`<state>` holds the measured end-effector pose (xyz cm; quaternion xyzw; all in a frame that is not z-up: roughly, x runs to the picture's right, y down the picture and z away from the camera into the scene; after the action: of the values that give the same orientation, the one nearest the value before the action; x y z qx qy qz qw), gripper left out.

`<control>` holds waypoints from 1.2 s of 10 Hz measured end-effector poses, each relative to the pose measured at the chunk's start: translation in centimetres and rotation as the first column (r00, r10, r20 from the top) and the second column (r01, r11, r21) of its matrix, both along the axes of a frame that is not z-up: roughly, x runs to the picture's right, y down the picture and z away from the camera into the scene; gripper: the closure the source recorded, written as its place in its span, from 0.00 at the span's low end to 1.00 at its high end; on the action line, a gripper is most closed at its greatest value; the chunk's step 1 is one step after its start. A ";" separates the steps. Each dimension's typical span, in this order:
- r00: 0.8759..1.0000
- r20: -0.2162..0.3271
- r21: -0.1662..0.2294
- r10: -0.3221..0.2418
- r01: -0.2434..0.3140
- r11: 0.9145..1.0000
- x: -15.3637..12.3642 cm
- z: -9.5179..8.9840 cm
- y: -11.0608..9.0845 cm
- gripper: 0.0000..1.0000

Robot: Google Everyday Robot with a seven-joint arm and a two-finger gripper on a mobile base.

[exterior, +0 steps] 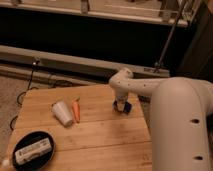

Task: Wipe the white sponge on the table

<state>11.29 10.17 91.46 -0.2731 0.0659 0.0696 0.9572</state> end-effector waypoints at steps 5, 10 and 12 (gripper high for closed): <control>0.996 0.007 -0.022 -0.089 0.089 0.996 1.6 -4.8 7.4 0.49; 0.980 0.124 -0.079 -0.156 0.167 0.983 -3.1 -9.8 13.3 0.49; 0.967 0.164 -0.115 -0.193 0.214 0.970 -4.7 -10.6 15.8 0.49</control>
<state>6.62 25.98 80.87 -0.3321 0.0253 -0.0546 0.9413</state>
